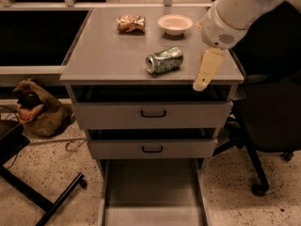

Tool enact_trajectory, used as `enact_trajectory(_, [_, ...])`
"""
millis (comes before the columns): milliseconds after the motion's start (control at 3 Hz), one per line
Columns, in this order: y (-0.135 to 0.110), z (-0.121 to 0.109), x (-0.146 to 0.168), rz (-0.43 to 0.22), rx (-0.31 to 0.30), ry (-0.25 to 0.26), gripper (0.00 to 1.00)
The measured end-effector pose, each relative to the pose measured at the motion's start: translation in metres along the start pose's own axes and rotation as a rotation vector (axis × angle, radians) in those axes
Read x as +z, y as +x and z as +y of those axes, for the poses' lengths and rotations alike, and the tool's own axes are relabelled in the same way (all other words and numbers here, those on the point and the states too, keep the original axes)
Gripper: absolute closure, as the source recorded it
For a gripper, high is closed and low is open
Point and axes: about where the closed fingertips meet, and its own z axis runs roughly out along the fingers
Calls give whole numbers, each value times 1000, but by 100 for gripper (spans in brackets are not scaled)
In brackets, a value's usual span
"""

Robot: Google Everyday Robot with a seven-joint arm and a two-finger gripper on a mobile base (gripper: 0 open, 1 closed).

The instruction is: Place green can into bottom drawer

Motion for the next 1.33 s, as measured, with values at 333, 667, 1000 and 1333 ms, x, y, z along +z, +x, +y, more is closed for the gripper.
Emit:
enact_trajectory(333, [-35, -34, 33, -70, -81, 6, 0])
enact_trajectory(667, [-35, -34, 33, -70, -81, 6, 0])
enact_trajectory(1000, [-36, -50, 68, -125, -80, -11, 0])
enact_trajectory(1333, [-44, -74, 123, -205, -94, -61, 0])
